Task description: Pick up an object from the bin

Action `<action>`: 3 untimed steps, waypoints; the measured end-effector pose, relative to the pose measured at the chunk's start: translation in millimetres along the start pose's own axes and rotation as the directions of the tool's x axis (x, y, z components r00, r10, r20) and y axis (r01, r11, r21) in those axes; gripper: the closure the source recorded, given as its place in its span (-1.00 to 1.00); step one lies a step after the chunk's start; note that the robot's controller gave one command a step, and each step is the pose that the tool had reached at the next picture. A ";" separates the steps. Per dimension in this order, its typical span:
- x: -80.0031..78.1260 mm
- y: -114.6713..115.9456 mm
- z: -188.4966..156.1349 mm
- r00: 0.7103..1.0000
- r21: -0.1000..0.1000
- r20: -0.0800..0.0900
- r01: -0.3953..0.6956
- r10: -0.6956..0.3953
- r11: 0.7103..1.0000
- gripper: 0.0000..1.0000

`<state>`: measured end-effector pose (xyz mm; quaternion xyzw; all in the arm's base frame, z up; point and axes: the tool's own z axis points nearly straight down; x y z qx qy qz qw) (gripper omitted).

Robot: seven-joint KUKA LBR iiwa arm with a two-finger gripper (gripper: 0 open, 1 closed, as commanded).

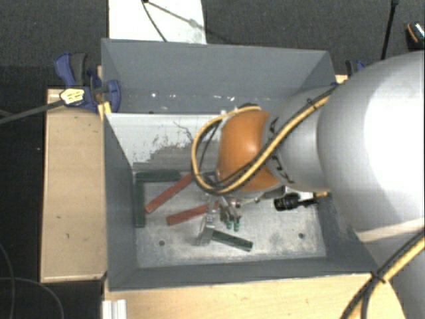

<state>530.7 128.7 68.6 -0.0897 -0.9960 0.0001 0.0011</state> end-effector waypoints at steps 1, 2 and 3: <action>0.0 0.1 -0.3 1.000 0.000 0.000 0.000 0.000 1.000 1.00; -1.7 0.6 -116.5 1.000 -0.004 0.011 0.005 -0.005 1.000 1.00; -2.7 0.8 -123.1 1.000 -0.002 0.007 0.009 -0.009 1.000 1.00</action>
Offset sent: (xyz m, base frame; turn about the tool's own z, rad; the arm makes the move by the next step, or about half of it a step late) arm 0.0000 0.0000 0.0000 0.0000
